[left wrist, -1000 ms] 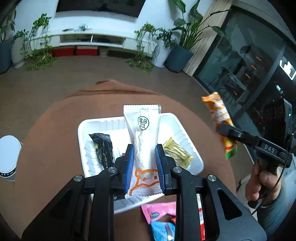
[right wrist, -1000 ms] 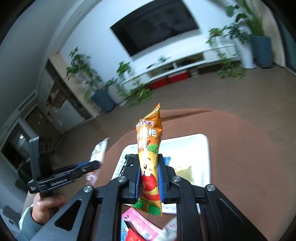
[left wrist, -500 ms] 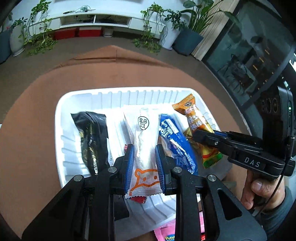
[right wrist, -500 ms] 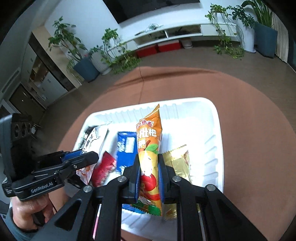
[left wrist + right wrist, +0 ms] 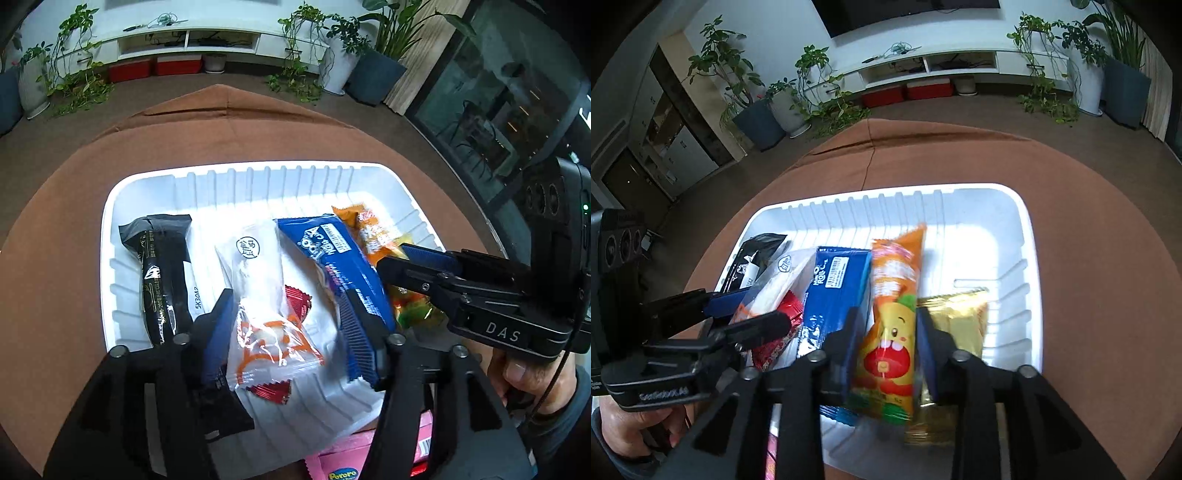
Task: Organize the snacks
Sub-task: 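Withdraw both tools back over the snack pile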
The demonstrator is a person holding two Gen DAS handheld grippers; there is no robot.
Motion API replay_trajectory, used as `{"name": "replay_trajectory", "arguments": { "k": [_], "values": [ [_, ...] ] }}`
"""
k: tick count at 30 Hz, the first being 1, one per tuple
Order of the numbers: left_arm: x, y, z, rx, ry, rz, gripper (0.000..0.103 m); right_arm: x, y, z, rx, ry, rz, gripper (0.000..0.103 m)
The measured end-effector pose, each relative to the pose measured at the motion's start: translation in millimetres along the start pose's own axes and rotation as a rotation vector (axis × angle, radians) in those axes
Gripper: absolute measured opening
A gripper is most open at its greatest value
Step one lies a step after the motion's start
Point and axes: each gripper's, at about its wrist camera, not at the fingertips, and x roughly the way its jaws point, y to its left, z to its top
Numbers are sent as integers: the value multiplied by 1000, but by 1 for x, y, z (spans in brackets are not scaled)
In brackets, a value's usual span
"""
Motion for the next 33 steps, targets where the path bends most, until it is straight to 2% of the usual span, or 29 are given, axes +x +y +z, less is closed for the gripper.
{"name": "replay_trajectory", "arguments": {
  "k": [3, 5, 6, 8, 12, 14, 16, 18, 24, 29, 33],
  "values": [
    [-9, -3, -1, -1, -25, -3, 59, -10, 1, 0, 0, -18, -2, 46],
    [-22, -6, -4, -8, -49, -9, 68, -21, 3, 0, -3, -41, -1, 49],
    [-30, -6, -6, -9, -60, -12, 72, -28, 3, 0, -3, -54, -4, 56],
    [-51, -10, -10, -7, -90, -29, 87, -51, 3, -2, 12, -101, 8, 67],
    [-94, -25, -28, 4, -158, -64, 101, -106, -5, -19, 93, -209, 101, 93],
    [-114, -29, -43, -1, -192, -80, 103, -130, -11, -36, 144, -253, 155, 97],
    [-132, -33, -65, -13, -209, -108, 103, -150, -16, -57, 191, -282, 188, 98],
    [-151, -34, -84, -26, -211, -104, 103, -166, -17, -80, 217, -296, 200, 98],
    [-175, -38, -152, -62, -219, -98, 103, -189, -15, -155, 265, -288, 171, 98],
    [-166, -46, -201, -62, -158, -42, 103, -189, -6, -201, 281, -241, 136, 98],
    [-154, -50, -217, -53, -102, -8, 103, -182, 16, -228, 235, -196, 135, 98]
  ]
}}
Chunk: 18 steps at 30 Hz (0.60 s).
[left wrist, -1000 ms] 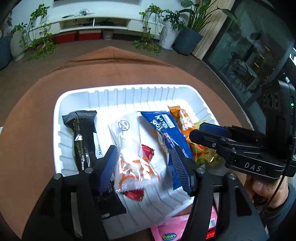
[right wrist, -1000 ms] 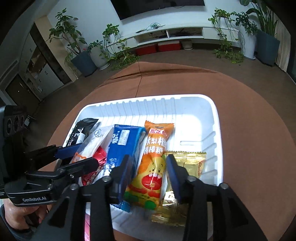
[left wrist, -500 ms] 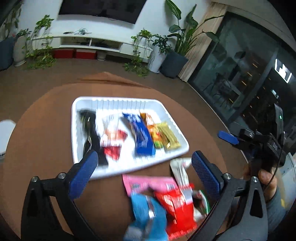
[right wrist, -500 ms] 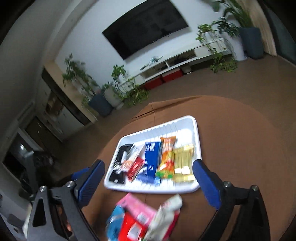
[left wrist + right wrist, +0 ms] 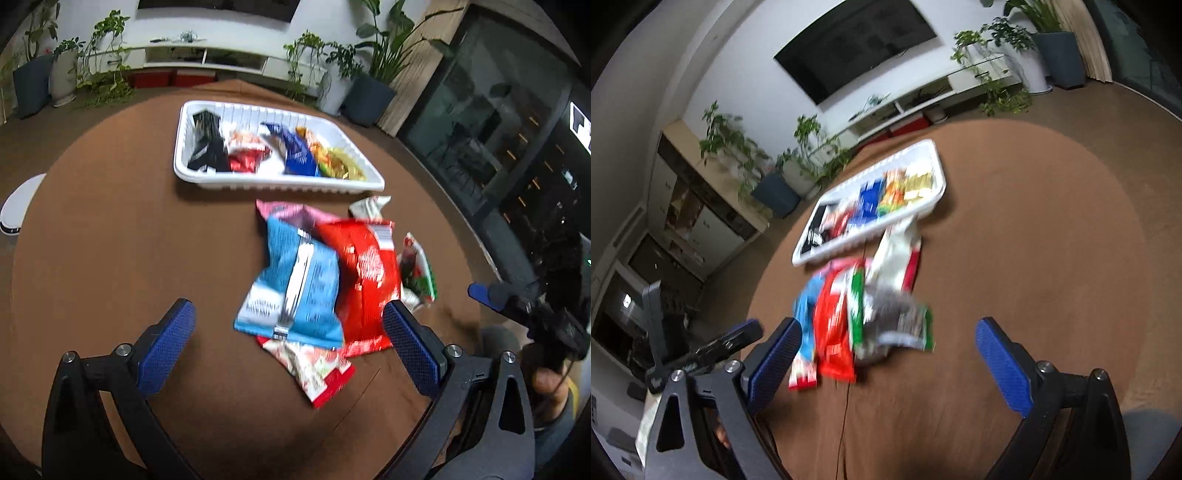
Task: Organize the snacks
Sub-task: 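Withdraw both tools back over the snack pile, then grasp the blue chip bag with the left tool while the right tool grasps the red chip bag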
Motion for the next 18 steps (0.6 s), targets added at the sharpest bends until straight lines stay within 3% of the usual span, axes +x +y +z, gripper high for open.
{"name": "replay_trajectory", "arguments": {
  "k": [9, 14, 18],
  "values": [
    [23, -10, 13, 75, 43, 54, 102, 8, 35, -13, -92, 40, 36, 82],
    [46, -17, 30, 156, 108, 82, 101, 10, 33, -17, -87, 66, 27, 72],
    [64, -19, 37, 195, 160, 98, 101, 11, 31, -17, -81, 72, 19, 71]
  ]
}}
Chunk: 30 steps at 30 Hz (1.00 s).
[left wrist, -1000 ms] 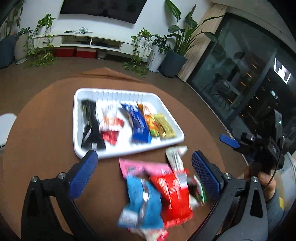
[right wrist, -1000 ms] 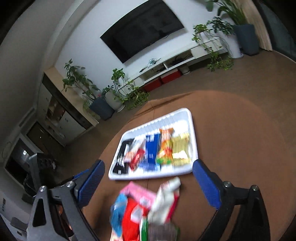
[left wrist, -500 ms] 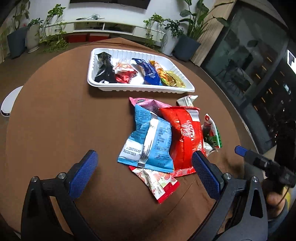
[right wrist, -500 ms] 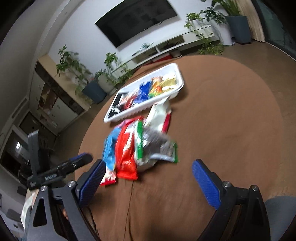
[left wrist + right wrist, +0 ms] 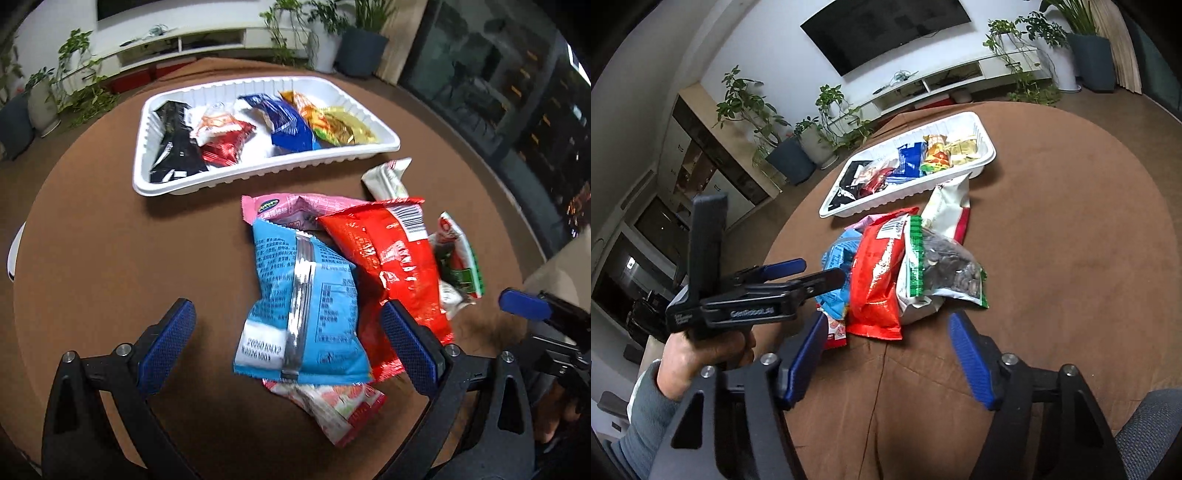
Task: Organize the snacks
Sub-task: 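Grasp the blue chip bag with the left tool while the right tool grasps the red chip bag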
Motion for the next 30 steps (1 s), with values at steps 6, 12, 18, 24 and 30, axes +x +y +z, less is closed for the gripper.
{"name": "replay_trajectory", "arguments": {
  "k": [6, 12, 18, 24, 30],
  "values": [
    [11, 7, 9, 12, 29, -6, 92, 6, 3, -1, -7, 22, 5, 71],
    [19, 6, 8, 31, 64, -32, 60, 10, 10, 3, -16, 31, 12, 71],
    [19, 6, 8, 35, 56, -43, 51, 17, 25, 12, -50, 36, 20, 71],
    [5, 18, -2, -5, 12, -58, 44, 34, 42, 26, -80, 65, 8, 71],
    [-17, 31, -19, -59, -37, -79, 44, 64, 50, 34, -83, 136, -52, 69]
  ]
}}
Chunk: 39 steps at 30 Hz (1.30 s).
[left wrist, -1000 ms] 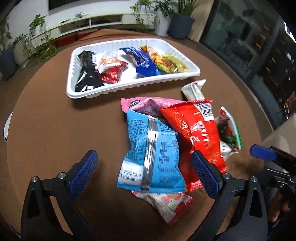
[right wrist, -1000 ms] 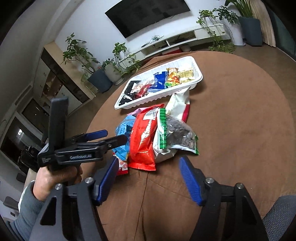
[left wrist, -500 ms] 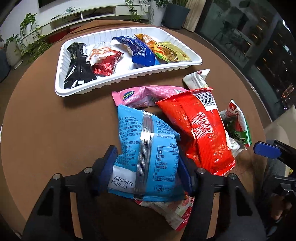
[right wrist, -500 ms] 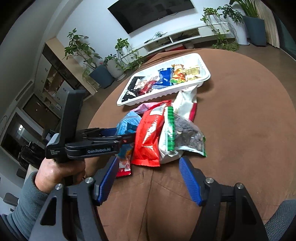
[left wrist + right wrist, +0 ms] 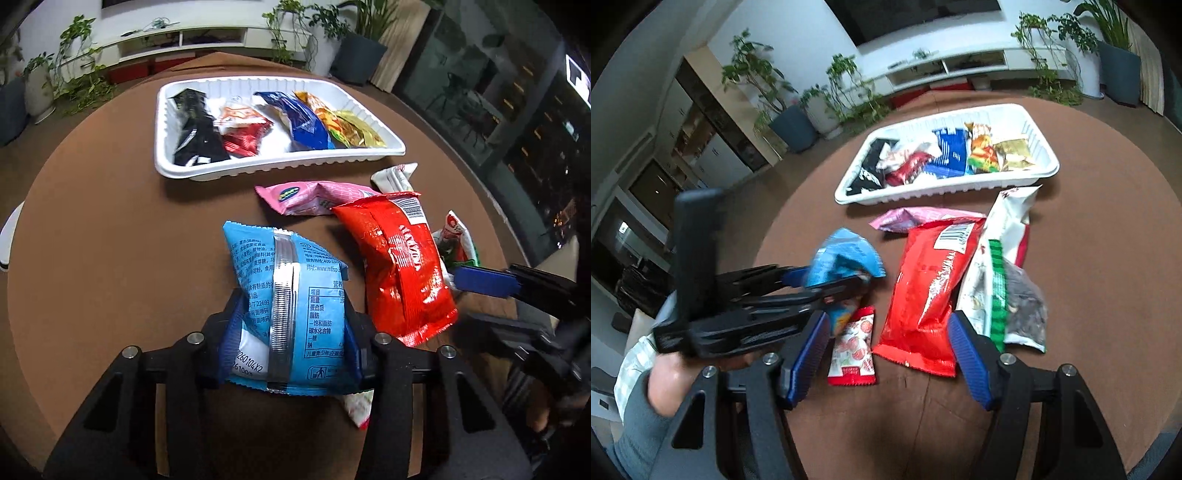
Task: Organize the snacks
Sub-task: 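Grasp the blue chip bag with the left tool while the right tool grasps the red chip bag, then carry the blue and red chip bags into the tray and release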
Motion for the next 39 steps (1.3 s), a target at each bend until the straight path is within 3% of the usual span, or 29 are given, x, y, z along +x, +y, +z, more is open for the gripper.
{"name": "replay_trajectory", "arguments": {
  "k": [10, 16, 20, 24, 30, 39],
  "values": [
    [-14, 15, -25, -60, -34, -21, 44, 29, 5, 18, -18, 67, -148, 66],
    [-16, 18, -32, -77, -38, -31, 44, 47, 12, 24, -73, 102, -181, 66],
    [-17, 17, -35, -81, -41, -35, 44, 57, 15, 23, -115, 120, -187, 50],
    [-16, 18, -34, -88, -46, -38, 44, 57, 17, 21, -148, 110, -200, 44],
    [-22, 20, -38, -102, -60, -49, 44, 49, 13, 17, -125, 86, -150, 35],
    [-35, 17, -41, -133, -90, -84, 44, 12, 2, 12, -20, 10, -6, 34]
  ]
}}
